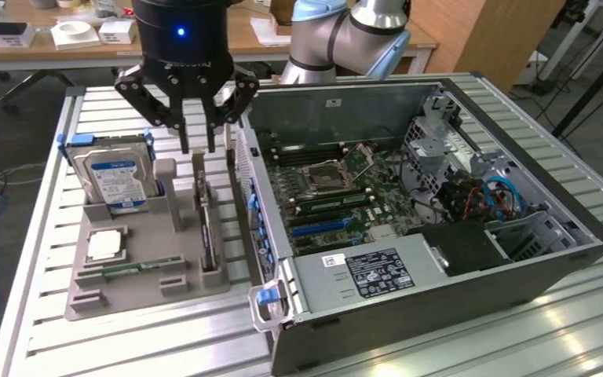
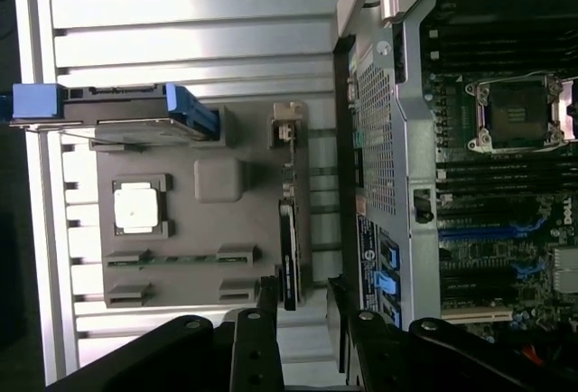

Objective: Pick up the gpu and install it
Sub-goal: 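Pick up the gpu and move the gpu toward the slot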

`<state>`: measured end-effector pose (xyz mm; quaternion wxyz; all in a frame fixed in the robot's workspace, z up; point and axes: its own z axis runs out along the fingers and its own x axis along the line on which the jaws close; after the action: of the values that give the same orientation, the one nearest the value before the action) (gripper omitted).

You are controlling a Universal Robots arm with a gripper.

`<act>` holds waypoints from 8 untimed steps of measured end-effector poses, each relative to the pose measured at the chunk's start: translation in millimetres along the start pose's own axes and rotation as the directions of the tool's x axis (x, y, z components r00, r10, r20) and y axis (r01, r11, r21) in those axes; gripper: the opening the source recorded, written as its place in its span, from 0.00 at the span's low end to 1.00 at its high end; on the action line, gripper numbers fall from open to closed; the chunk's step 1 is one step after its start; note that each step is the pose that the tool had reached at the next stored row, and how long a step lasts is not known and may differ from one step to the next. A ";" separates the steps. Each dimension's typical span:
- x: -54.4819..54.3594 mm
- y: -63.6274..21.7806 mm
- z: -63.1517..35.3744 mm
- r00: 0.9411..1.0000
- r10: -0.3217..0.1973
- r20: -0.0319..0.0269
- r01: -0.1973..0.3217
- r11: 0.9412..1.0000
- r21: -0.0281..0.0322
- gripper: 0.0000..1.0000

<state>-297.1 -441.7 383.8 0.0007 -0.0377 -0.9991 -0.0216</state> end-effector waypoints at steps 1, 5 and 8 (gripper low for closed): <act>0.0 -0.1 1.8 1.000 0.000 0.000 0.000 1.000 0.000 0.36; 0.0 -0.4 9.0 1.000 0.000 0.000 0.000 1.000 0.000 0.36; 0.0 -0.7 14.5 1.000 0.000 0.000 0.000 1.000 0.000 0.36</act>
<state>-297.1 -441.8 369.3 0.0007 -0.0377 -0.9991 -0.0216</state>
